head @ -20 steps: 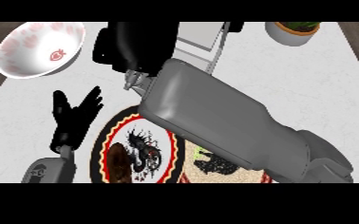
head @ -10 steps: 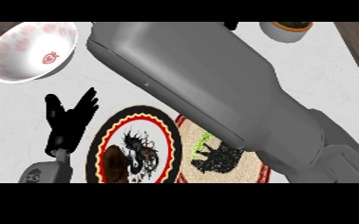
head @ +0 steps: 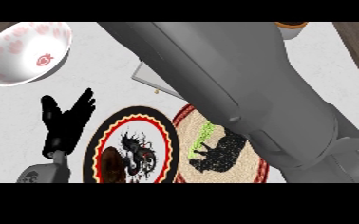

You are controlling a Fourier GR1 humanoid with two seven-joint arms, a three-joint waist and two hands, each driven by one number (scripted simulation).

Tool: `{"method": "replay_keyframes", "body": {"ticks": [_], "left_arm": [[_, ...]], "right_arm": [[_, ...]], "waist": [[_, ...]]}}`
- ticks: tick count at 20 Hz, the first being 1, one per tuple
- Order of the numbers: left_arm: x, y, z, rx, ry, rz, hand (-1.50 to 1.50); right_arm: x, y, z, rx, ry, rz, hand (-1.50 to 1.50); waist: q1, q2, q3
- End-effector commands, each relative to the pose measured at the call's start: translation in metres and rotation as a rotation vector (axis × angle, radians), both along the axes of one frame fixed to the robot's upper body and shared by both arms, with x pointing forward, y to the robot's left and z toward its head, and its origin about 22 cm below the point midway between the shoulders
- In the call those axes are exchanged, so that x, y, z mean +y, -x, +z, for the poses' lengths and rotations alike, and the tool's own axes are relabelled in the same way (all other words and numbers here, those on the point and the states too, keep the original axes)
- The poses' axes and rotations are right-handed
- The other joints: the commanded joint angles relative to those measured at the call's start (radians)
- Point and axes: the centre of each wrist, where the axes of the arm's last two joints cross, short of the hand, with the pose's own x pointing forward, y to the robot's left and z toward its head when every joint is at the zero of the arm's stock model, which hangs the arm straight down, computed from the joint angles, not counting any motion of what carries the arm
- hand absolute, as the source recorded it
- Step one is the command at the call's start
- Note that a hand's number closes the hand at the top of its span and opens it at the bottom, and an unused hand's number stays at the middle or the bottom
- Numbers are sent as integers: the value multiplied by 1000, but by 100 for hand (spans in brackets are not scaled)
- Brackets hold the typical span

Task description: Pick the cupcake from the placemat and place it in the tiered shelf

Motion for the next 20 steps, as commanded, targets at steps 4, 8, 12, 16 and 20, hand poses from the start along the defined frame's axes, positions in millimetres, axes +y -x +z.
{"method": "replay_keyframes", "body": {"ticks": [4,8,12,16,20], "left_arm": [[16,7,-6,21,12,7,0],[0,-3,-1,21,21,9,0],[12,2,-11,29,15,11,0],[6,-8,2,10,12,1,0],[-4,10,-16,13,11,-10,0]], "right_arm": [[-14,-29,-4,133,-13,-96,150],[-15,-42,-21,142,-2,-123,150],[-32,-53,-21,143,2,-118,150],[-30,-61,-46,125,30,-142,150],[-44,-69,-48,106,31,-134,150]], "waist": [[-5,7,-4],[-1,12,-4],[-7,11,-4],[-2,14,-4],[-1,12,-3]]}}
